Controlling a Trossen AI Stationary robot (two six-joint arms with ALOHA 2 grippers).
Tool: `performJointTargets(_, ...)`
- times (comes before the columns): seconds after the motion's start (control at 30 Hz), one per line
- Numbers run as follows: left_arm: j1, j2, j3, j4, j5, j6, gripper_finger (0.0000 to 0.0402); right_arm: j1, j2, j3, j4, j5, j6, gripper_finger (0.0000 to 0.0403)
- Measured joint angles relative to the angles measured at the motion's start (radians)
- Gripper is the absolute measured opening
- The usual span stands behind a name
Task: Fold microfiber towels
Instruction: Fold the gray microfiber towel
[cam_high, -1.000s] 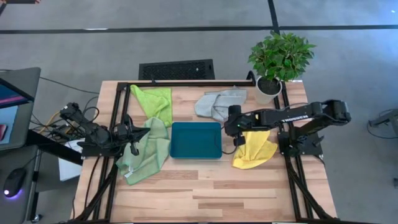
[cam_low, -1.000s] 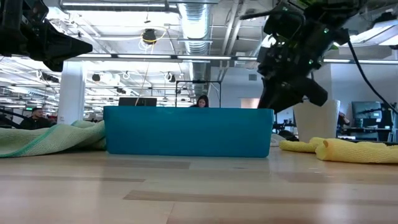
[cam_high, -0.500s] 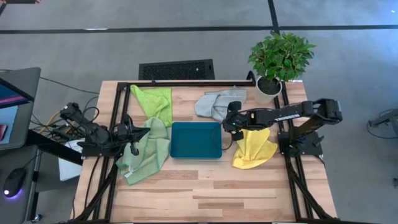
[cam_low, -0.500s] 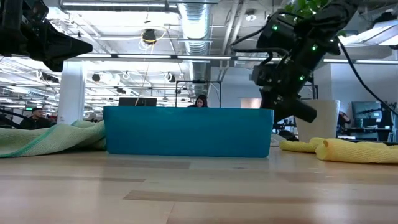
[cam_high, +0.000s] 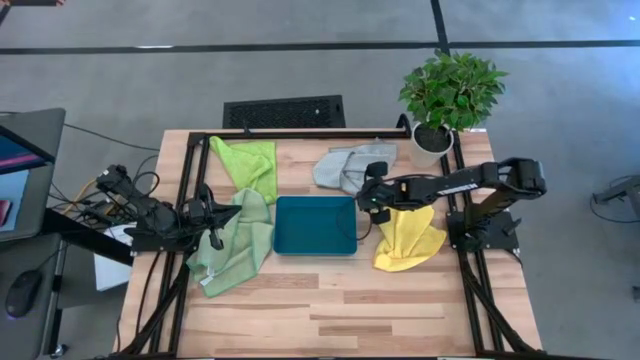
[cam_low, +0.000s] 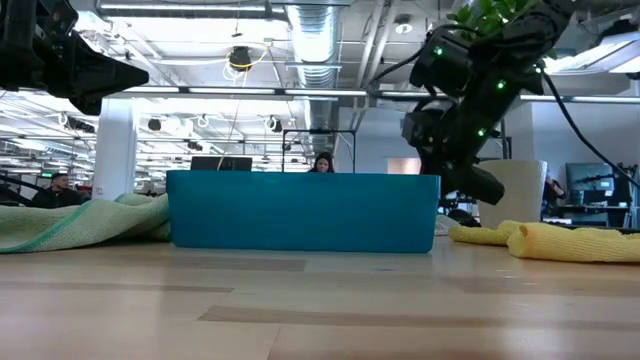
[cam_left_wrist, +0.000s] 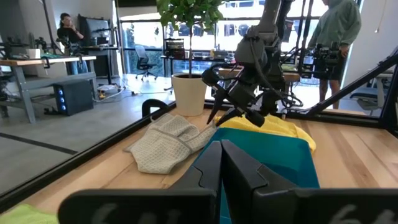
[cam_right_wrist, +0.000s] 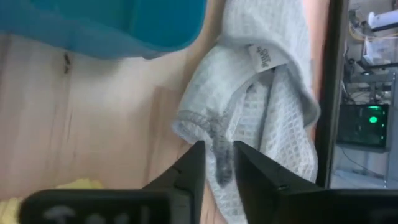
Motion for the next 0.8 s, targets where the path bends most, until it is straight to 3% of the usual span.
performJointTargets(0.2,0.000,0.000,0.000,0.000,0.000,0.000,0.0000,0.000,-0.012,0.001,-0.008,-0.003,0.002,0.0010)
performJointTargets(0.37,0.000,0.000,0.000,0.000,0.000,0.000,0.0000,0.002,-0.012,0.002,-0.017,0.005,0.016,0.0014)
performJointTargets(0.53,0.000,0.000,0.000,0.000,0.000,0.000,0.0000,0.020,-0.042,0.081,-0.115,0.099,0.037,0.0008)
performJointTargets(0.8,0.000,0.000,0.000,0.000,0.000,0.000,0.0000,0.022,-0.178,0.194,-0.236,0.184,0.035,0.0004)
